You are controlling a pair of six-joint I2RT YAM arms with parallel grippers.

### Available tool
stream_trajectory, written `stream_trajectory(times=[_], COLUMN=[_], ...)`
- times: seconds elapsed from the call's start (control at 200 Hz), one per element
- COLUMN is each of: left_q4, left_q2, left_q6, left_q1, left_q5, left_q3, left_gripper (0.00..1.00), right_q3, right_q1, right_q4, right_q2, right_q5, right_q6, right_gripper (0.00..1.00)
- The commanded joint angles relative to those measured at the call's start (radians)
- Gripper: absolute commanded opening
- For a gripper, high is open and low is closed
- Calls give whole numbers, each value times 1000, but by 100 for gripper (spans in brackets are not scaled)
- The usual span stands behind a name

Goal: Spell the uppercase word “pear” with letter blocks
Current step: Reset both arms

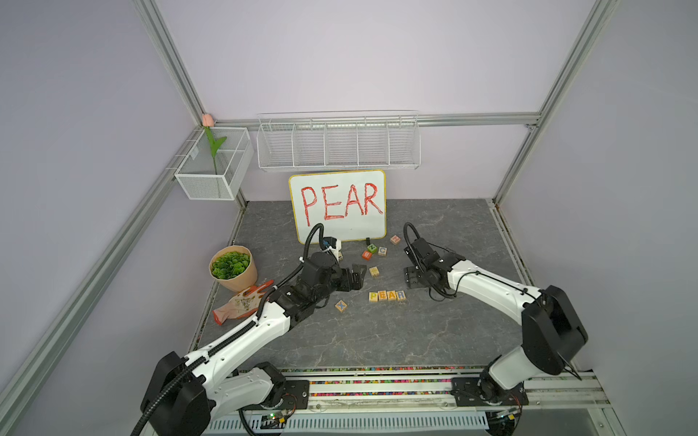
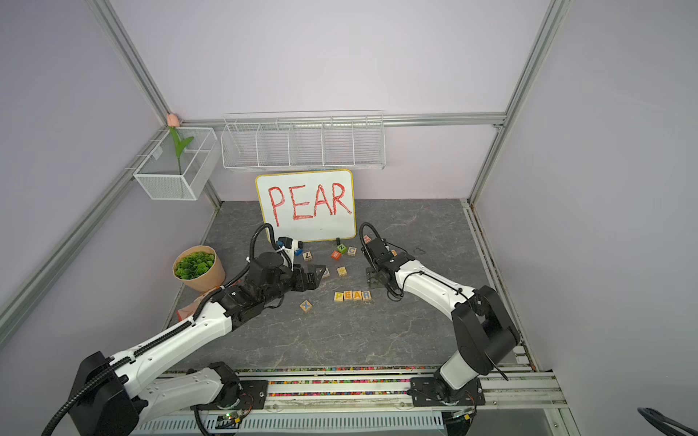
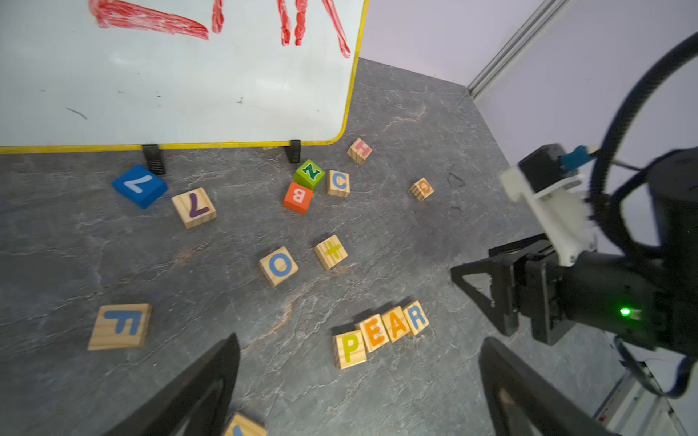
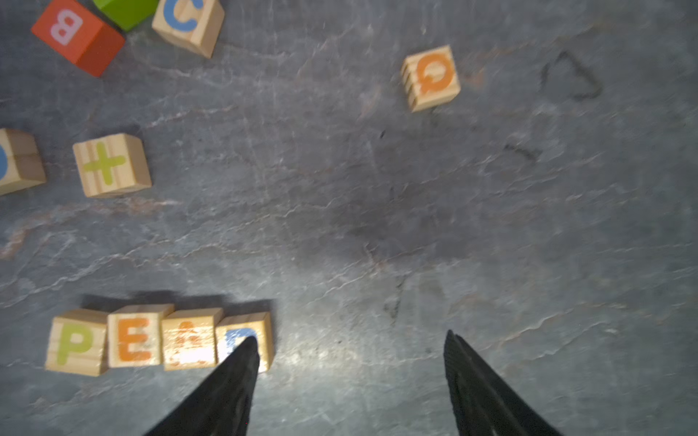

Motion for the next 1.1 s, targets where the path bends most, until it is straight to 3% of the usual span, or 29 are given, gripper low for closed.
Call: stream_trajectory(times=[0.0,0.115,0.22,0.275,0.4,0.53,0.595,0.83,0.945,1.095], left_q4=[-82,-50,23,97,411,773,785,1028,1155,1306], left_q2=[-74,-133,-173,-205,-282,-263,-213,30,188,386], left_q6=[70,155,197,216,230,372,377,384,424,475], left_q1=[5,67,175,251,401,460,481,527,539,541], left_q5=[-213,-338,-511,-536,-579,-597,-612,-563,-535,-512], left_q3=[31,10,-42,-90,-265,-449,-472,-587,-571,-502], left_gripper=[99,99,99,99,99,99,99,99,99,99], right_q3=[-48,-126,-205,-245,-336,-421,-449,-673,-708,-794], right_q1=[-32,-93,-164,-202,-297,-390,-438,-465,-484,-487], right_q4=[96,231,320,354,426,495,510,885,1003,1365], right_q2=[-97,-200,-281,-319,-393,-458,-471,-501,-442,-299], right_q5=[152,177,199,216,260,216,189,175,138,114], right_q6=[-111,-182,-213,-224,-234,-256,-251,-349,-363,-418], right_gripper=[94,100,93,89,89,89,89,89,89,89])
